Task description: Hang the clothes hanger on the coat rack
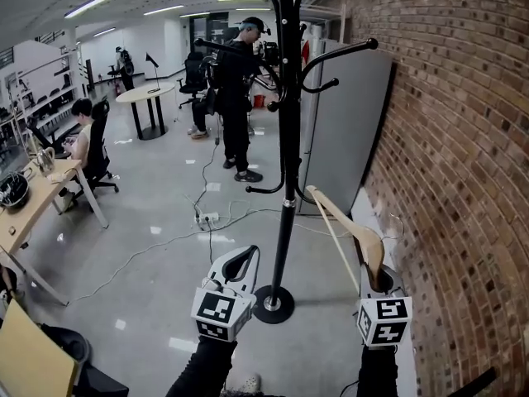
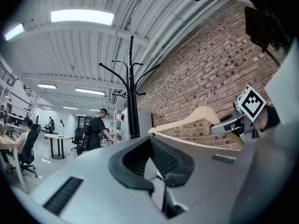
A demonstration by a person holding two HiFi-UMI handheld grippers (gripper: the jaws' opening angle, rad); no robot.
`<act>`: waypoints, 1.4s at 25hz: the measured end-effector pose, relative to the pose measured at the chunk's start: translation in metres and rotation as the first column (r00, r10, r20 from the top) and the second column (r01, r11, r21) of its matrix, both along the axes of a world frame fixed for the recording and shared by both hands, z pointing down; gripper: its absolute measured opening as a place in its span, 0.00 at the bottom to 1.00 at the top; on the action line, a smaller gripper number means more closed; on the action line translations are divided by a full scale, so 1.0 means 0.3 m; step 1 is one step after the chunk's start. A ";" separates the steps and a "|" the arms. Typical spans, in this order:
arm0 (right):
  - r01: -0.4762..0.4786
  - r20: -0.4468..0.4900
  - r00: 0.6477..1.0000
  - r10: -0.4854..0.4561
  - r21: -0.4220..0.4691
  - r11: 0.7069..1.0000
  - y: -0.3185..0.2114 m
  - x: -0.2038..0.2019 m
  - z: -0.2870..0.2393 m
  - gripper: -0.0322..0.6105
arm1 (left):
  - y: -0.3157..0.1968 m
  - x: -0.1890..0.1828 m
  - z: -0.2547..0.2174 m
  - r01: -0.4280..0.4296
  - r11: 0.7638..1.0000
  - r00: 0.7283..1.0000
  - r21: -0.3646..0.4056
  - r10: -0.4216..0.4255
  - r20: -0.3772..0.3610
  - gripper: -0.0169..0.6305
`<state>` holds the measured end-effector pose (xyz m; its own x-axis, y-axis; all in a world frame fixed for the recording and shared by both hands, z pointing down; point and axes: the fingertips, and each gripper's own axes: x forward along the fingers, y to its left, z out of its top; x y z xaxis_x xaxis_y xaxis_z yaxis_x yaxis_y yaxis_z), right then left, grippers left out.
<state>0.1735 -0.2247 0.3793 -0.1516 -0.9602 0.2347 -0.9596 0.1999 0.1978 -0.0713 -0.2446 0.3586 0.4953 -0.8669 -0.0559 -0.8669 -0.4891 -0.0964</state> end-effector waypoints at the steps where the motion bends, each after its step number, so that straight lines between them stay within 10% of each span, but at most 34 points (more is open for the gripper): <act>1: -0.005 -0.002 1.000 0.005 0.008 1.000 -0.031 -0.014 -0.016 0.12 | -0.029 -0.014 -0.008 -0.005 1.000 1.000 0.004 0.005 0.003 0.04; 18: -0.042 -0.054 0.998 0.044 0.038 0.998 -0.464 -0.172 -0.127 0.12 | -0.338 -0.190 0.004 -0.053 0.999 0.999 -0.004 0.053 0.013 0.04; 35: 0.095 -0.127 0.989 -0.078 0.132 0.987 -0.925 -0.272 -0.394 0.12 | -0.528 -0.292 0.026 0.091 0.996 0.996 -0.009 -0.091 -0.011 0.04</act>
<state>0.0919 -0.5022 0.2610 -0.2140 -0.9690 0.1230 -0.9073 0.2439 0.3425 -0.1589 -0.4029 0.3664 0.4136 -0.9089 -0.0538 -0.9089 -0.4087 -0.0829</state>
